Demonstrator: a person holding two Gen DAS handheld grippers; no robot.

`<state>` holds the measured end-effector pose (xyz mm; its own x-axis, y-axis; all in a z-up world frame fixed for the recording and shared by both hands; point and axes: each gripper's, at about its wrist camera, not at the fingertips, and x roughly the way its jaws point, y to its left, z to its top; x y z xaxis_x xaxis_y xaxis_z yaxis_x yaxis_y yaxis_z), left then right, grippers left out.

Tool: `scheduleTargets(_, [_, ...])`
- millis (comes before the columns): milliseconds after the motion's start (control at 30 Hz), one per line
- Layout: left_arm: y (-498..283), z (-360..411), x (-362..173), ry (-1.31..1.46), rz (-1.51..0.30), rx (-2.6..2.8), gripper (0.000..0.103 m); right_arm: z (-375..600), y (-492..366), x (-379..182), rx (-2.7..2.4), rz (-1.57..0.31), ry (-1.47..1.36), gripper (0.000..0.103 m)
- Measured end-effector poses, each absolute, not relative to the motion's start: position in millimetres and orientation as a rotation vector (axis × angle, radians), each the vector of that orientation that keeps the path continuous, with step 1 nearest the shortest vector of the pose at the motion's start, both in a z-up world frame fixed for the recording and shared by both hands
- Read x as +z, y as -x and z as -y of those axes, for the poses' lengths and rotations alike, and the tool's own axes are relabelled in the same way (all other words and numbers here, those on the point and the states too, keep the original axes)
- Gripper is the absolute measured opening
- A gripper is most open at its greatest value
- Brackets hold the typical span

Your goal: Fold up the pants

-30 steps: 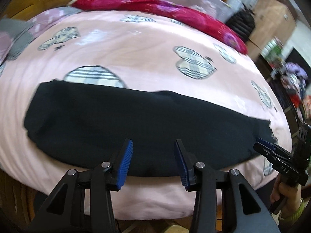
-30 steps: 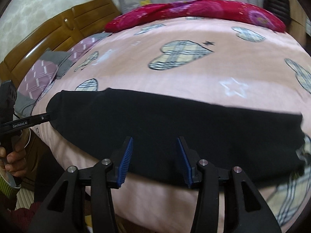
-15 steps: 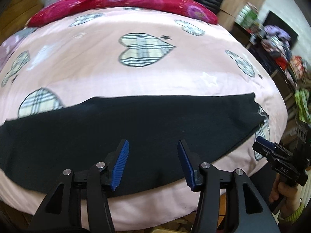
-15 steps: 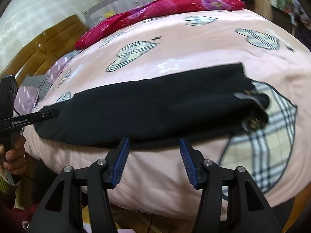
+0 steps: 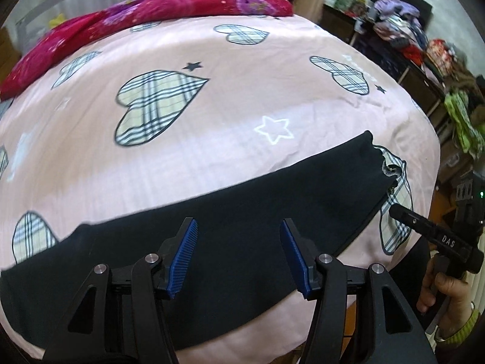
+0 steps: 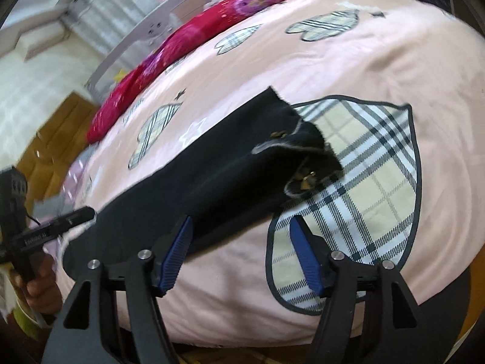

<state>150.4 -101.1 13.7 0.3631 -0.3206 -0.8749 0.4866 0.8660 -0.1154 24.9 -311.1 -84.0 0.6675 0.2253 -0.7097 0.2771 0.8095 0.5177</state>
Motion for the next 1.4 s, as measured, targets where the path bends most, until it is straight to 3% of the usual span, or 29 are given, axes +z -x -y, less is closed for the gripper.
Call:
scheduleTargets(400, [-190, 182, 0, -0.321, -1.128, -0.652, 0.061, 344, -42, -99, -0.084, -0.776, -0.913, 0.070])
scheduleTargets(467, [-195, 201, -5, -0.345, -1.147, -0.694, 0.061, 345, -45, -100, -0.097, -0.776, -0.913, 0.060])
scheduleTargets(533, [-198, 221, -10, -0.378, -1.157, -0.725, 0.061, 348, -47, -103, -0.111, -0.779, -0.907, 0.037])
scheduleTargets(600, [-198, 240, -15, -0.404, -1.171, -0.763, 0.061, 354, -46, -108, -0.102, -0.779, -0.907, 0.020])
scheduleTargets(633, [-198, 250, -18, -0.421, -1.180, -0.785, 0.061, 357, -45, -109, -0.096, -0.779, -0.906, 0.016])
scheduleTargets(1000, [-199, 340, -57, -0.549, -1.293, -1.012, 0.059, 374, -14, -120, 0.000, -0.737, -0.942, 0.013])
scheduleTargets(1100, [-200, 352, -62, -0.528, -1.312, -1.059, 0.050, 371, -19, -118, 0.003, -0.743, -0.906, 0.013])
scheduleTargets(1167, [-201, 355, -64, -0.494, -1.327, -1.102, 0.029, 371, -19, -118, 0.005, -0.747, -0.890, 0.013])
scheduleTargets(1233, [-199, 356, -63, -0.476, -1.327, -1.124, 0.017, 371, -18, -119, 0.011, -0.743, -0.894, 0.013])
scheduleTargets(1400, [-188, 345, -49, -0.454, -1.264, -1.128, 0.010, 366, -19, -112, 0.039, -0.714, -0.887, 0.013])
